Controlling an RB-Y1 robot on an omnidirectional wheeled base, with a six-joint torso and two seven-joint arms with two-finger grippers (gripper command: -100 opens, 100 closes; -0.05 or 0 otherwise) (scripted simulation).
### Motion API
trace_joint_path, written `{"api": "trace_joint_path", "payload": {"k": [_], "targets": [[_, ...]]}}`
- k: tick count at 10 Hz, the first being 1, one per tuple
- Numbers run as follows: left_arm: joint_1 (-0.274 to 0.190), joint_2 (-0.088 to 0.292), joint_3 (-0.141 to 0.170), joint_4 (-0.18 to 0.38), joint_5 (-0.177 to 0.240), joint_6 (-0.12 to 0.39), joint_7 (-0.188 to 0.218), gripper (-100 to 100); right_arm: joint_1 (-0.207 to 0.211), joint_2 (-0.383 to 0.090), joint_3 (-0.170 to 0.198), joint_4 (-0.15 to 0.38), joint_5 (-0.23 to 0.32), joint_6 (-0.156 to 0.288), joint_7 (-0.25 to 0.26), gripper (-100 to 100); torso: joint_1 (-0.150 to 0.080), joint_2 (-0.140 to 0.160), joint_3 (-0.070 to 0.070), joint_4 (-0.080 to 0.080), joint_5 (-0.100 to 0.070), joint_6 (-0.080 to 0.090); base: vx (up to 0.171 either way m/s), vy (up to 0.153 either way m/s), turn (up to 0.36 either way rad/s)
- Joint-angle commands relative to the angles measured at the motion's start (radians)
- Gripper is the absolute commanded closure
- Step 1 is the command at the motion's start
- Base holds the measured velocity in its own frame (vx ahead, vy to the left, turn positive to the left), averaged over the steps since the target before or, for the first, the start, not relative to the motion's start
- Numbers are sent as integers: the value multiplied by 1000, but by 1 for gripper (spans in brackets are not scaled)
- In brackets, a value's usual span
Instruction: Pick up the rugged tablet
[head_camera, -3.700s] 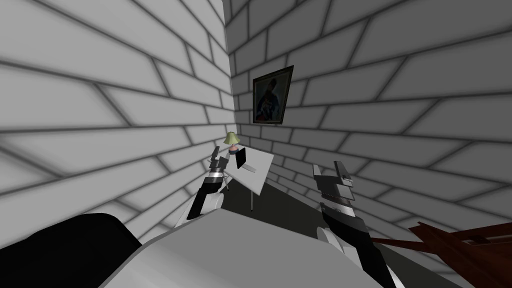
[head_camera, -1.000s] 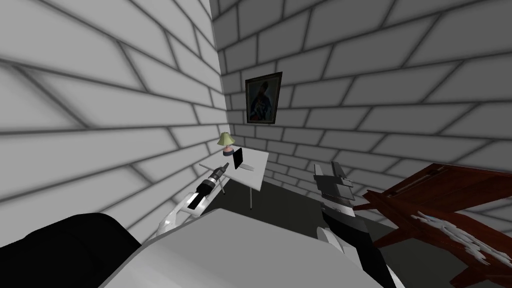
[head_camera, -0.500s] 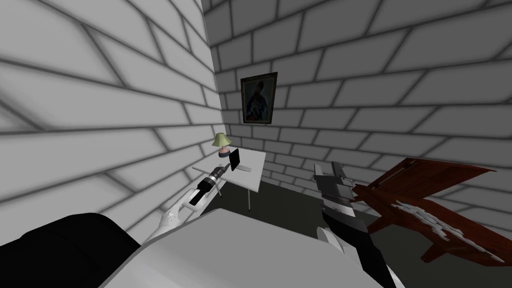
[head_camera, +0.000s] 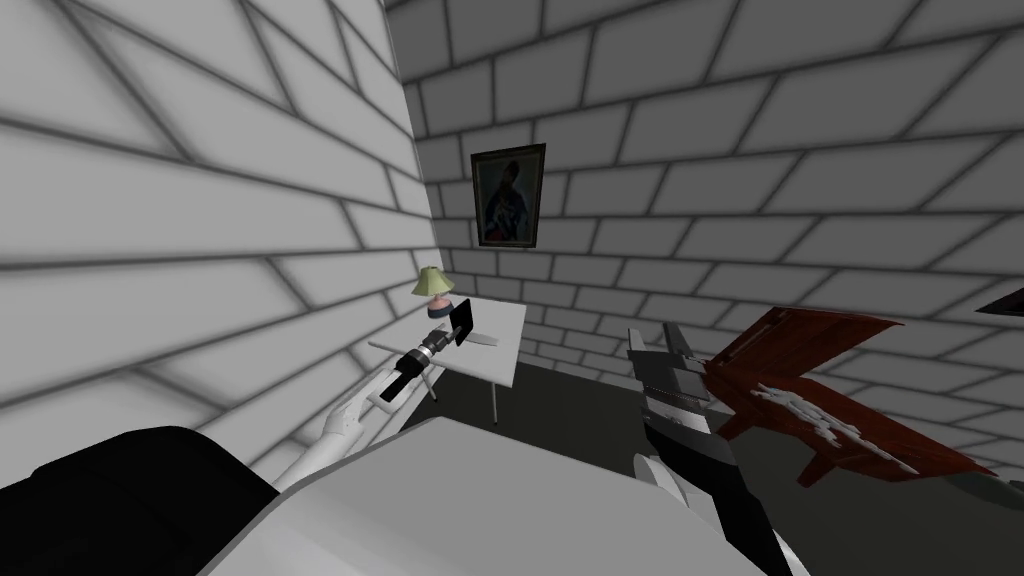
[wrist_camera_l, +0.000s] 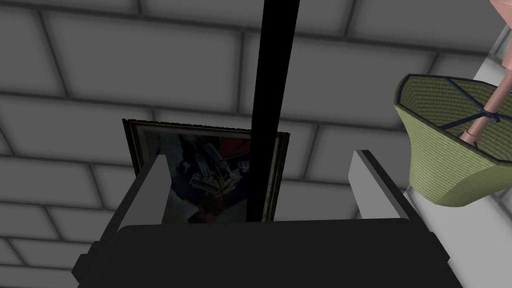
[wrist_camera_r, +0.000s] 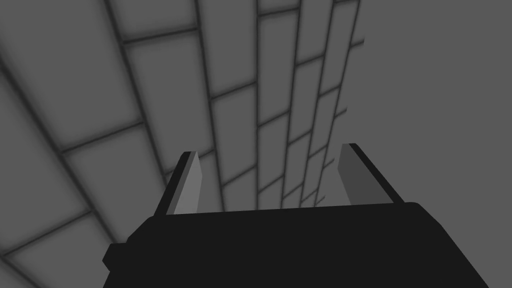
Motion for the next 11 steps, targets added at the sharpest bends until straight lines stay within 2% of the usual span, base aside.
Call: {"api": "trace_joint_path", "payload": {"k": [1,2,3,4,5,6,7,8,9,11], "targets": [[-15,27,0,24,-20,-13,-30,-100,0,0,0,0,0,0,0,0,0,0,0,0,0,0,17,11,-68],[-8,17,0,14,-12,-8,-17,-100,0,0,0,0,0,0,0,0,0,0,0,0,0,0,7,6,-12],[-9,18,0,15,-13,-9,-21,0,0,0,0,0,0,0,0,0,-1,1,1,0,0,0,0,0,0],[-59,-26,-44,65,-42,-7,-23,-100,0,0,0,0,0,0,0,0,-1,2,1,0,0,0,-24,46,376],[-91,-26,-44,84,-42,-7,-23,-100,0,0,0,0,0,0,0,0,1,3,1,0,1,-2,-24,43,208],[-122,-71,-88,121,-70,-5,-25,-100,0,0,0,0,0,0,0,0,2,3,2,1,1,0,-25,68,363],[-160,-71,-88,153,-70,-5,-25,-100,0,0,0,0,0,0,0,0,3,3,2,1,1,-1,-22,50,177],[-180,-71,-88,153,-70,-5,-25,-100,0,0,0,0,0,0,0,0,2,3,2,1,1,0,-11,18,-35],[-219,-115,-132,205,-99,-3,-27,-100,0,0,0,0,0,0,0,0,0,2,1,1,0,0,-22,49,319],[-265,-115,-132,222,-99,-3,-27,-100,0,0,0,0,0,0,0,0,1,3,2,1,0,0,-14,28,120]]}}
